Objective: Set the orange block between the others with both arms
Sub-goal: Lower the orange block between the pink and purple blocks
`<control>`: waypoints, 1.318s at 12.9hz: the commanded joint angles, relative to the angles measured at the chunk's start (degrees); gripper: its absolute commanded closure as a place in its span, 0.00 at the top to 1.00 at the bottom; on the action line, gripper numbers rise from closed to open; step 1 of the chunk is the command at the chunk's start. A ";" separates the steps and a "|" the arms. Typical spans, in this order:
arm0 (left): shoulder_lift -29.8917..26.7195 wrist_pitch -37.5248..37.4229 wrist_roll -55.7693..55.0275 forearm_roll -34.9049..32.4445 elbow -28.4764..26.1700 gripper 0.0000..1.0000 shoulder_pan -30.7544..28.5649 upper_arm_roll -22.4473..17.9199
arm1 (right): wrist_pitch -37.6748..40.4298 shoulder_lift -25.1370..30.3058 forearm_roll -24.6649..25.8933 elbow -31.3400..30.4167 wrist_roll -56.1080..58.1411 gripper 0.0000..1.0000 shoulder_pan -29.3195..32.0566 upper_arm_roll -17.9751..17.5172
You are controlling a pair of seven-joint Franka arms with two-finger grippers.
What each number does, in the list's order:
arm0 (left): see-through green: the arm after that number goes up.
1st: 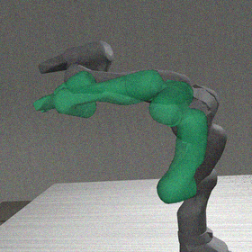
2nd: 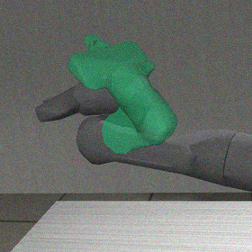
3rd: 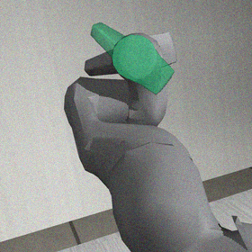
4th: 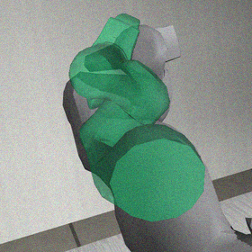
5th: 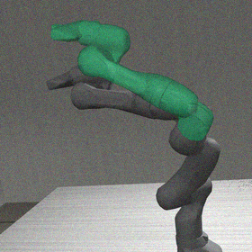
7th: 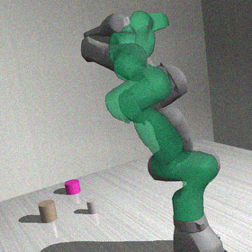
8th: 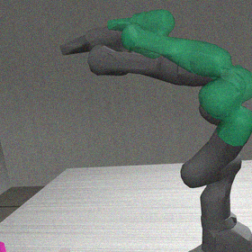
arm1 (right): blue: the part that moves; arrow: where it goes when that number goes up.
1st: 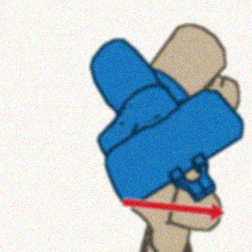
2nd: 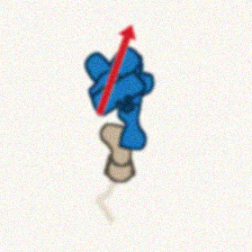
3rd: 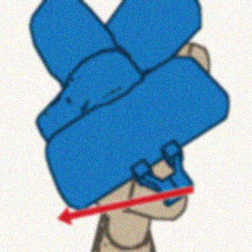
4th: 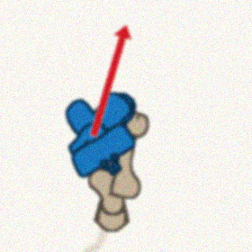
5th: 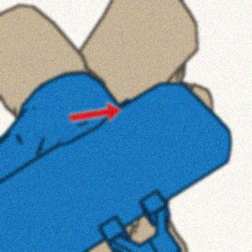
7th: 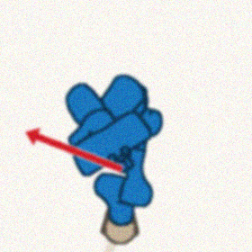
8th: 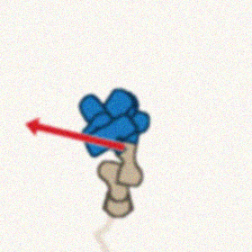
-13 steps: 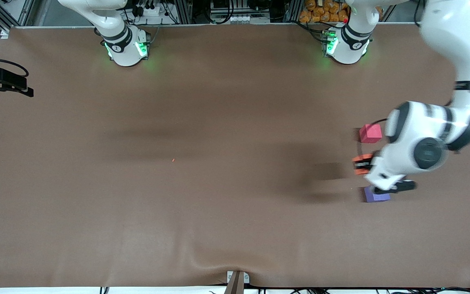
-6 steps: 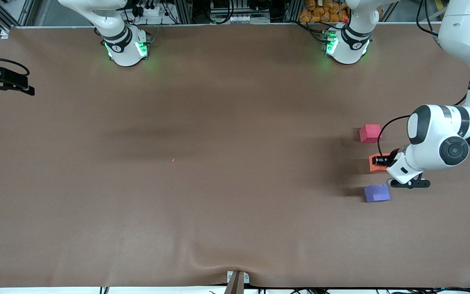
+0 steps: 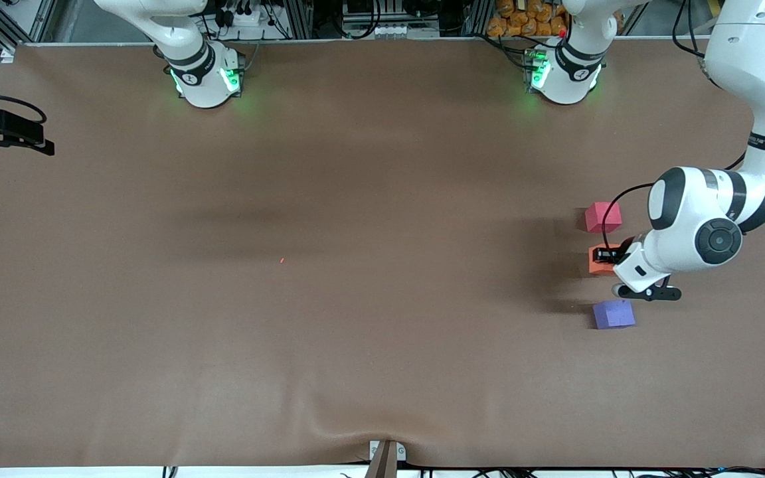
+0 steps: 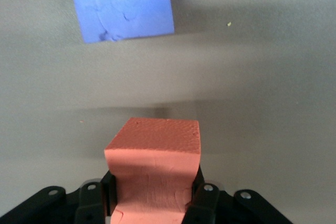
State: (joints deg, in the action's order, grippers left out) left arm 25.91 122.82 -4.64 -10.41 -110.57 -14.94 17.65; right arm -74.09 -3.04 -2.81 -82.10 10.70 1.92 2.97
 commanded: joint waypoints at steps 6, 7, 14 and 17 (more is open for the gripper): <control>-2.09 6.46 1.39 -1.28 -5.27 0.00 -0.53 0.10 | 1.13 0.23 1.31 2.39 -0.24 1.00 0.54 -1.04; -1.83 7.43 1.30 -1.88 -5.45 0.00 -0.62 0.02 | 1.57 0.23 1.40 2.47 -0.16 1.00 0.37 -1.04; 0.81 10.86 -4.84 -5.85 -5.10 0.00 -2.20 -0.34 | 1.66 0.23 3.07 3.44 -0.59 1.00 0.10 -1.30; 2.04 12.62 -4.85 -6.63 -5.10 0.00 -2.20 -0.34 | 1.75 0.23 2.28 4.32 -0.16 1.00 0.63 -1.04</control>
State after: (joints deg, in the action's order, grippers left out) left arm 27.58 134.00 -7.88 -14.75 -115.30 -16.75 16.91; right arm -73.25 -3.03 -0.88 -78.91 10.71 1.90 2.22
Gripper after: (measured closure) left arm 0.467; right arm 0.000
